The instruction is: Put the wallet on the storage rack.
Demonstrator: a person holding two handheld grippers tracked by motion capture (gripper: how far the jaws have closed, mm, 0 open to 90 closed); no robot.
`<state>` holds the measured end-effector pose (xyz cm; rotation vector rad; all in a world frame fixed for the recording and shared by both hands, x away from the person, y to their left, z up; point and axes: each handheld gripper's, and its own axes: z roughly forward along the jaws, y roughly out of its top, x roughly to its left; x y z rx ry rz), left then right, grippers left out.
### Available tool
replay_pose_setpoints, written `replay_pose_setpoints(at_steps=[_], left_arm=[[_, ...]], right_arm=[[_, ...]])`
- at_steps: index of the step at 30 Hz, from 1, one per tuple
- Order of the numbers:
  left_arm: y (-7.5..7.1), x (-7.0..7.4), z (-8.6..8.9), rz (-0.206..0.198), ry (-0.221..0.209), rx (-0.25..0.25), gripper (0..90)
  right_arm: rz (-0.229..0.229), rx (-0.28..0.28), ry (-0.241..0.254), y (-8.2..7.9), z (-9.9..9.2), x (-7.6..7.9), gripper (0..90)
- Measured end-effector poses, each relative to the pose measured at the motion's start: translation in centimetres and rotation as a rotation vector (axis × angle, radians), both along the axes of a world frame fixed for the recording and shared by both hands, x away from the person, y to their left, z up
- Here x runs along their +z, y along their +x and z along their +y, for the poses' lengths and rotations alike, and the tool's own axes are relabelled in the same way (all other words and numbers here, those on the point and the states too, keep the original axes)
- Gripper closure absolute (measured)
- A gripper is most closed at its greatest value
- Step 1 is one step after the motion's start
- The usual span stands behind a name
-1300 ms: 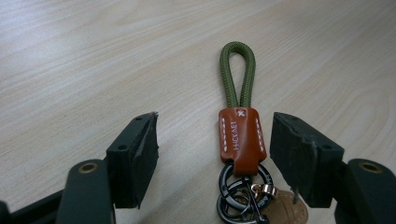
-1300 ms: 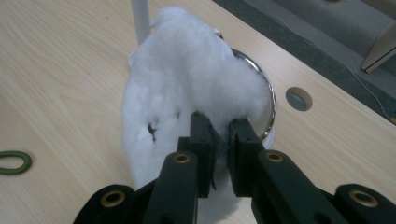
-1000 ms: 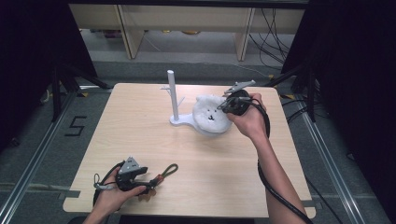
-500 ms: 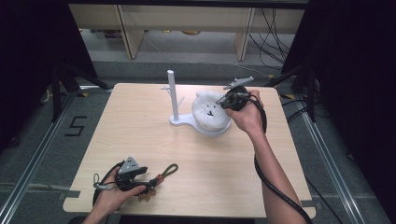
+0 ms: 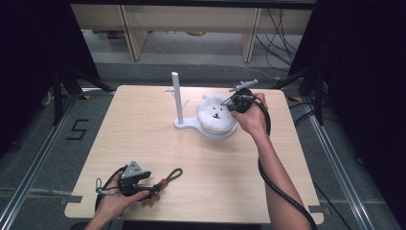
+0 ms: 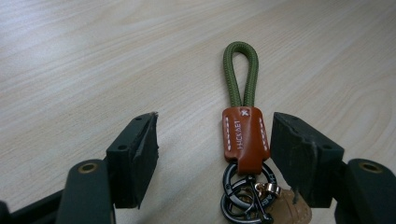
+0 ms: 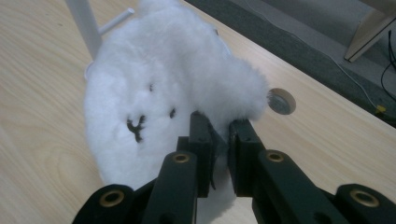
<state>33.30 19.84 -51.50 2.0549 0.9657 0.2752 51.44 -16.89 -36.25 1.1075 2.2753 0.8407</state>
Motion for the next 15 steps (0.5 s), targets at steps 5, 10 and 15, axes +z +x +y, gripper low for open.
replay_pose_setpoints(at_steps=[5,10,15], left_arm=[[-0.1,-0.1,-0.3,0.003,-0.024,0.024,31.7],[-0.1,-0.1,-0.2,-0.004,-0.013,0.008,31.8],[-0.1,0.0,-0.1,0.001,-0.002,0.004,31.7]], right_arm=[[0.018,-0.028,-0.029,0.4,-0.2,-1.0,81.9],[0.033,-0.028,-0.054,0.7,-0.1,-1.9,81.0],[0.034,-0.036,-0.077,0.8,0.2,-2.5,80.5]])
